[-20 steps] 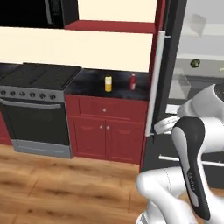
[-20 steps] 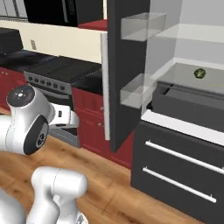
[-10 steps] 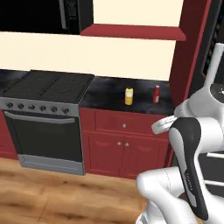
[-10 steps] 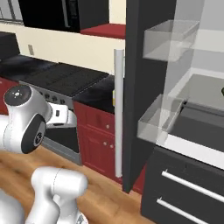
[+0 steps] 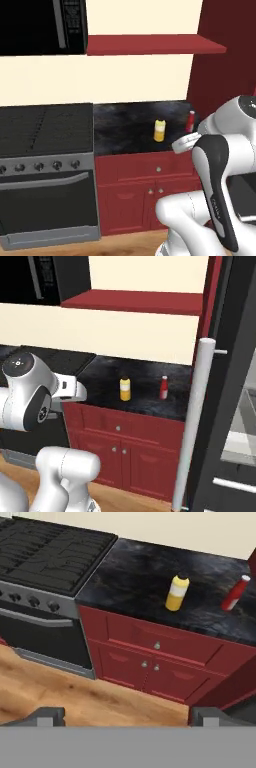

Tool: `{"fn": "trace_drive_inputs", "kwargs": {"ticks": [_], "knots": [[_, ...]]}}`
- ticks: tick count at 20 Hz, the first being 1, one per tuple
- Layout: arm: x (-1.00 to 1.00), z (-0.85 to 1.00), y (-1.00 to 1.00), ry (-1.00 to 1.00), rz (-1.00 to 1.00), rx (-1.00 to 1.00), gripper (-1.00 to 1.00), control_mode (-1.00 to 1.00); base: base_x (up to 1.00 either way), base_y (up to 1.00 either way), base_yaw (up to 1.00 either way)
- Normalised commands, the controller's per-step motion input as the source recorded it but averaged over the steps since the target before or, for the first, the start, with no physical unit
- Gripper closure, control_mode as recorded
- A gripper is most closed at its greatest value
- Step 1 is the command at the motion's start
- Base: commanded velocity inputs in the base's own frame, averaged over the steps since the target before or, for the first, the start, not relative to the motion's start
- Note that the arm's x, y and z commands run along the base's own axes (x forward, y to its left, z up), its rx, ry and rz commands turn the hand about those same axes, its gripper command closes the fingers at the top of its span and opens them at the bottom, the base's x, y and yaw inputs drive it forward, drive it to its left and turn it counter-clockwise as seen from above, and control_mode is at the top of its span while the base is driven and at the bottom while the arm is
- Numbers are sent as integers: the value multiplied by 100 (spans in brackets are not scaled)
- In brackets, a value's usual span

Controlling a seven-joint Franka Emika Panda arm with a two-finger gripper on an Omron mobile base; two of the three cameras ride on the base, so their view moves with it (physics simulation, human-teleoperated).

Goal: Place the ketchup and mustard from the counter to the top shelf of the fridge. If the existing items in the fridge are on the top shelf, move them to other shelves.

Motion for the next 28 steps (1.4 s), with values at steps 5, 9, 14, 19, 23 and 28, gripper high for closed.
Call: {"fn": "trace_drive_inputs", "kwargs": {"ticks": [5,9,14,19,23,28], "knots": [[0,0,0,0,0,0,-100,100,91,61,-51],[0,0,0,0,0,0,-100,100,33,3,-36],[0,0,0,0,0,0,-100,100,11,-22,-19],[0,0,0,0,0,0,-100,100,39,1,-22],[0,0,0,0,0,0,-100,100,17,1,-1],[38,-25,-1,5,-8,0,-100,-100,17,0,0]]}}
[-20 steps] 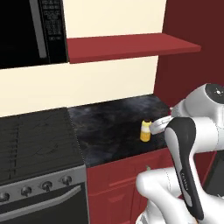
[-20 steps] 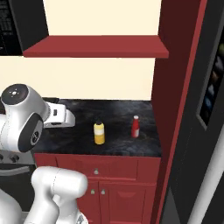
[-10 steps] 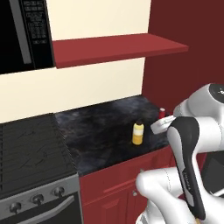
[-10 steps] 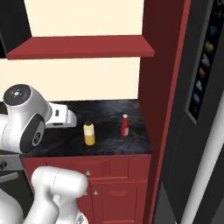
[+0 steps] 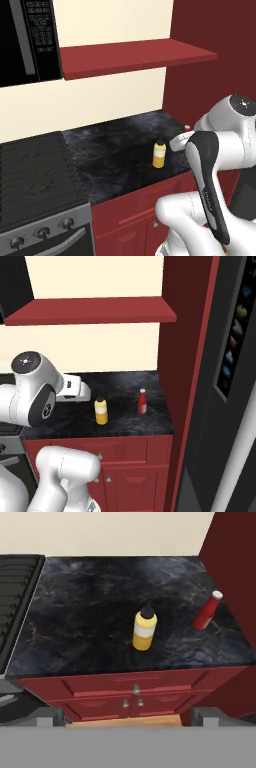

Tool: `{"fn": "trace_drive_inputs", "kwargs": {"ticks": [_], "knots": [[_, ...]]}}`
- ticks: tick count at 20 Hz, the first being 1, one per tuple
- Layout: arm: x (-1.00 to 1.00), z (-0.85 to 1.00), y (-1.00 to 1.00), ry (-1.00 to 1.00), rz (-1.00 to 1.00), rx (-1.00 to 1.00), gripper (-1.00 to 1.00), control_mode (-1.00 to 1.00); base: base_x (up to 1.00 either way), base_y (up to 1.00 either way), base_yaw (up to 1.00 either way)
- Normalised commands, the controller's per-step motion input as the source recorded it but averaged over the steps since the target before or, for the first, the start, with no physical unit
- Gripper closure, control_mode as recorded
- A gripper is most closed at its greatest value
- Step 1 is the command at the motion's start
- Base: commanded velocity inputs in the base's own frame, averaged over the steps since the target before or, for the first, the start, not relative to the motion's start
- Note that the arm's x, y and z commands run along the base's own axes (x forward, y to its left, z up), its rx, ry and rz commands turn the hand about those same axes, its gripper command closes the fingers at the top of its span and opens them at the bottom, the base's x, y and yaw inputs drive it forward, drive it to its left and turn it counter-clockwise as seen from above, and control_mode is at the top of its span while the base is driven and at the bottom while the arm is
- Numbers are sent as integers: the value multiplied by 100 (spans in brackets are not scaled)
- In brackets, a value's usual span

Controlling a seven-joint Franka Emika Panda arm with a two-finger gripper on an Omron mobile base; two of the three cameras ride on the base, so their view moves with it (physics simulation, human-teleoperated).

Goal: Place the ketchup and mustard from the counter to the top shelf of the fridge. If the existing items in the fridge are on the top shelf, move them to other shelves.

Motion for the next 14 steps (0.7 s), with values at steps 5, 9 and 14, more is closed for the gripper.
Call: {"fn": "trace_drive_inputs", "kwargs": {"ticks": [5,9,14], "knots": [[69,-68,-1,10,-22,0,-100,-100,0,0,0],[87,-64,-3,3,-20,0,-100,-100,0,0,0],[92,-61,0,1,-12,0,-100,-100,0,0,0]]}}
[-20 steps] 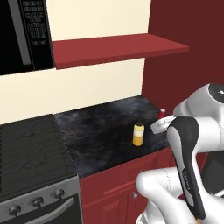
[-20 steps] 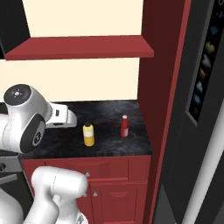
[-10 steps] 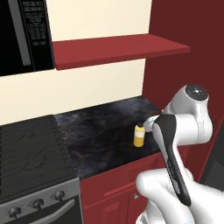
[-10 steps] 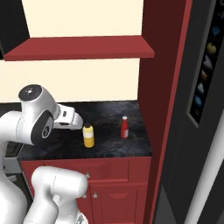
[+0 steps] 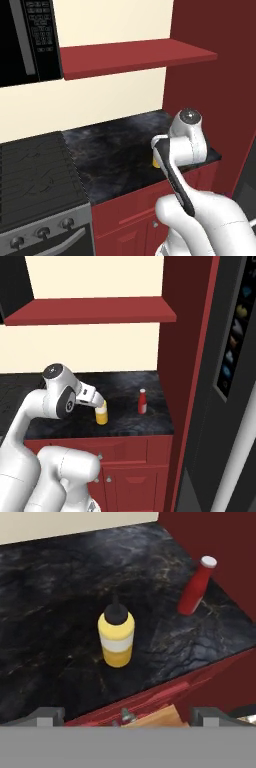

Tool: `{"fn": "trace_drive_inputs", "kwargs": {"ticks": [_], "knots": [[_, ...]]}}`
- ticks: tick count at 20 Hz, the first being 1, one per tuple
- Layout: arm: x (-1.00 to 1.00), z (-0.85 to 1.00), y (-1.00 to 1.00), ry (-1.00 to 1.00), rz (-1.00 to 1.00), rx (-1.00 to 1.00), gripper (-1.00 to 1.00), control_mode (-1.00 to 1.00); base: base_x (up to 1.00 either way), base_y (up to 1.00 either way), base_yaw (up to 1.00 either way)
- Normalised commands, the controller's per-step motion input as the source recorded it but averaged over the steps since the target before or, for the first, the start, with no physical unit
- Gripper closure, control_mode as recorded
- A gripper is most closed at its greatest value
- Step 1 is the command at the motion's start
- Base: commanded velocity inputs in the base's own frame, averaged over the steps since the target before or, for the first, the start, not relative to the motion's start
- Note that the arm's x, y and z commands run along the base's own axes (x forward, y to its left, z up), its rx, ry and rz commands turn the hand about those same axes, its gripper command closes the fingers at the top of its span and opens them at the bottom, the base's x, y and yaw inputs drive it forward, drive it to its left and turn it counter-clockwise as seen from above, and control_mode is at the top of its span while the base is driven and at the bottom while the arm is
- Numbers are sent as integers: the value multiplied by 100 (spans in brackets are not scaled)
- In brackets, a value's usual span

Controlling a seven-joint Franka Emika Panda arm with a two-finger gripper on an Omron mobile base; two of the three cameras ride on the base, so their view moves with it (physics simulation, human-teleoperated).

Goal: Place the ketchup and mustard from the counter to the top shelf of the fridge. If the existing items in the fridge are on the top shelf, move them to other shelves.

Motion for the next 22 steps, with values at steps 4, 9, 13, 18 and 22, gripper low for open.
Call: {"fn": "trace_drive_inputs", "kwargs": {"ticks": [4,9,13,18,22], "knots": [[72,-40,0,4,-9,0,-100,-100,0,0,0],[56,-36,0,10,-7,0,-100,-100,0,0,0],[20,-14,-1,13,-2,0,-100,-100,0,0,0],[7,-14,0,12,-2,0,-100,-100,0,0,0],[0,-30,0,0,0,-1,-100,-100,0,0,0]]}}
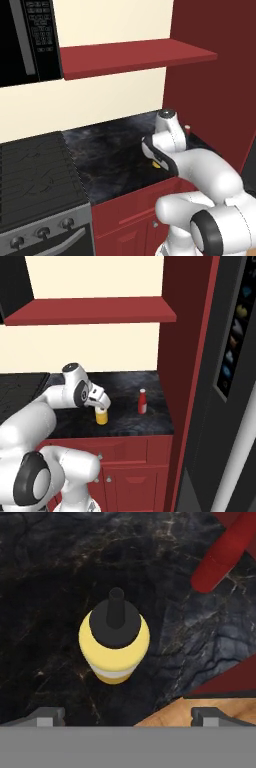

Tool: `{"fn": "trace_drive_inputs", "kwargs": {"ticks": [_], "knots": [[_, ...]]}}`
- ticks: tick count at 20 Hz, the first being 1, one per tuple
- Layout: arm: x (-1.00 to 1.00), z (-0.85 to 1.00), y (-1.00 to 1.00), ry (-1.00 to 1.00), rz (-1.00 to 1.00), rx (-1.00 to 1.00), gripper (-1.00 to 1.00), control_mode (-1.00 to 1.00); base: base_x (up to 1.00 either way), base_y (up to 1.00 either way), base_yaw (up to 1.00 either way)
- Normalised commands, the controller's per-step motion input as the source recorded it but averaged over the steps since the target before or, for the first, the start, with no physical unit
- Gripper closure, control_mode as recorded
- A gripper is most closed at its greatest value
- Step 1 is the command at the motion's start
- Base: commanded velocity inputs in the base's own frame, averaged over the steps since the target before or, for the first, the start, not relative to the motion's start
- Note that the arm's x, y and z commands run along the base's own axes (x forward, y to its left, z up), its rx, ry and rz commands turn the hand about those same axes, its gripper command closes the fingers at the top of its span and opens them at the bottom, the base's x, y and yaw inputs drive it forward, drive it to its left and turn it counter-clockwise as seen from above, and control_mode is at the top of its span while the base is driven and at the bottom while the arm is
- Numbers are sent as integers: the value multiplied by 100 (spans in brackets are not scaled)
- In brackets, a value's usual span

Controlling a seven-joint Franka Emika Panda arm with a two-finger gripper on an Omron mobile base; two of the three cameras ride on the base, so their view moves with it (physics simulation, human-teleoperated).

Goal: Place the ketchup and mustard from the counter to the top shelf of the fridge. If the existing items in the fridge are on the top shelf, move them to other shelves.

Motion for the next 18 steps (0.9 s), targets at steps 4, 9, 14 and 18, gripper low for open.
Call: {"fn": "trace_drive_inputs", "kwargs": {"ticks": [4,9,14,18], "knots": [[3,-45,0,-7,0,-1,-100,-100,0,0,0],[11,-19,0,-4,0,0,-100,-100,0,0,0],[11,-7,0,-3,0,0,-100,-100,0,0,0],[12,-5,0,-4,0,0,-100,-100,0,0,0]]}}
